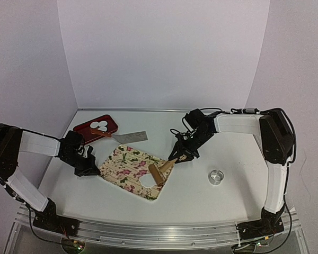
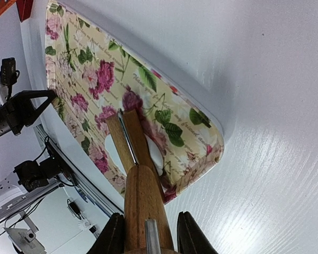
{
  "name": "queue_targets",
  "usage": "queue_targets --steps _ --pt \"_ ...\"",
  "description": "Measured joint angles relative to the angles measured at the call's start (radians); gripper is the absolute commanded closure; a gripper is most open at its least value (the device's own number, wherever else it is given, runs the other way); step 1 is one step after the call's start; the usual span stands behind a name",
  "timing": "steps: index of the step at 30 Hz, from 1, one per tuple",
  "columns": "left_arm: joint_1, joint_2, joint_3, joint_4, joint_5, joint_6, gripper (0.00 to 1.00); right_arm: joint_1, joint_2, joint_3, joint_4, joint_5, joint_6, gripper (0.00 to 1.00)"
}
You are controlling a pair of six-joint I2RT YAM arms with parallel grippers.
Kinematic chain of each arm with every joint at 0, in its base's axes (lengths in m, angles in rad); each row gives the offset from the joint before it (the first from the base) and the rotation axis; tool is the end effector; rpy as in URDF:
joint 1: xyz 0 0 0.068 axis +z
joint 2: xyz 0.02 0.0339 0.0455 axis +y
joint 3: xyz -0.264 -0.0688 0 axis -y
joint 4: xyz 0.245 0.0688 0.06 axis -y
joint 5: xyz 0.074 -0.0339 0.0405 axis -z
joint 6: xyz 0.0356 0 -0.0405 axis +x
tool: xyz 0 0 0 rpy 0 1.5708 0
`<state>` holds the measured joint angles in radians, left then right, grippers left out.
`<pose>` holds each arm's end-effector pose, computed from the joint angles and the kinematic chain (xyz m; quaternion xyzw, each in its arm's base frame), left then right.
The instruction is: Roll out the dumpling wrappers from the dough
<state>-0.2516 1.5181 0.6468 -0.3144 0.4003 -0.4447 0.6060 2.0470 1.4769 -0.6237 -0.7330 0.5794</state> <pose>0.2385 -0.0756 0.1293 -0.0549 0.9611 -0.2474 0.1097 0.3289 0.2569 0.1730 0.0793 -0.9161 -0.3897 0.0515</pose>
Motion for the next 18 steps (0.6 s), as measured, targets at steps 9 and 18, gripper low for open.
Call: queue_targets --steps 9,18 --pt "0.015 0.001 0.000 0.000 -0.004 0.006 1.00 0.108 0.094 0.145 -0.043 0.027 0.014 1.00" --pt "0.016 0.001 0.000 0.002 -0.008 0.004 1.00 0.233 0.143 0.212 0.007 0.023 0.076 1.00"
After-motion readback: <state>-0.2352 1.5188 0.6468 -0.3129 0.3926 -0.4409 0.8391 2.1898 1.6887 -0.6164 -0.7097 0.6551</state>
